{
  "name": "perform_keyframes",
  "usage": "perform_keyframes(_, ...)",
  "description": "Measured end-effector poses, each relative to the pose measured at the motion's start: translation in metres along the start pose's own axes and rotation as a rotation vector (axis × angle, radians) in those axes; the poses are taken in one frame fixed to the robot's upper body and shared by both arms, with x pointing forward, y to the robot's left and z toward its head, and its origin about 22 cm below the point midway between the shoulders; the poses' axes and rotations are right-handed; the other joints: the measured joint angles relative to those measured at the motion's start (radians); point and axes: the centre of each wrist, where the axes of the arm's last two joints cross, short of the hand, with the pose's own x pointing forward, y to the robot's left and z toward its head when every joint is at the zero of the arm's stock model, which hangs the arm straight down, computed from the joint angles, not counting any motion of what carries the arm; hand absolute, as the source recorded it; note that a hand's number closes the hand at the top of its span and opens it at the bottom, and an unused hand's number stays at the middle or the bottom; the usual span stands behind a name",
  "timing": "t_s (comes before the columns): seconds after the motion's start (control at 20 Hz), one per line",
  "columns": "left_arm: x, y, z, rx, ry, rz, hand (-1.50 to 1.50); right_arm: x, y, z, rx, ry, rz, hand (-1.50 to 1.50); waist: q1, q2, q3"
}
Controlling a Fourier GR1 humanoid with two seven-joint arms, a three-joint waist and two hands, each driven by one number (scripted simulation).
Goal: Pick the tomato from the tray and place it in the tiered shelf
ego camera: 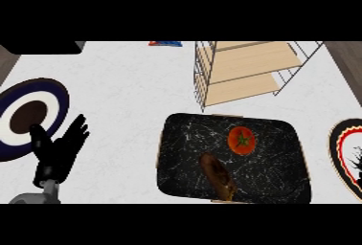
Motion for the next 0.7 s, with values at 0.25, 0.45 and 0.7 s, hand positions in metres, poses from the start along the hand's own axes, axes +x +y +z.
perform_keyframes(0.25,0.002,-0.004,-0.003,-0.016,-0.011,-0.008,0.00,0.036,0.006,-0.001,0.017,0.115,0.049,-1.50,0.018,0.005,-0.001)
perform_keyframes(0.45,0.002,-0.007,-0.007,-0.028,-0.015,-0.014,0.00,0.047,0.026,-0.014,-0.004,0.202,0.063,-1.50,0.029,0.006,0.000)
perform_keyframes(0.7,0.006,-0.012,-0.005,-0.035,-0.006,-0.019,0.00,0.068,0.048,-0.033,-0.050,0.270,0.178,-1.50,0.035,0.005,-0.001)
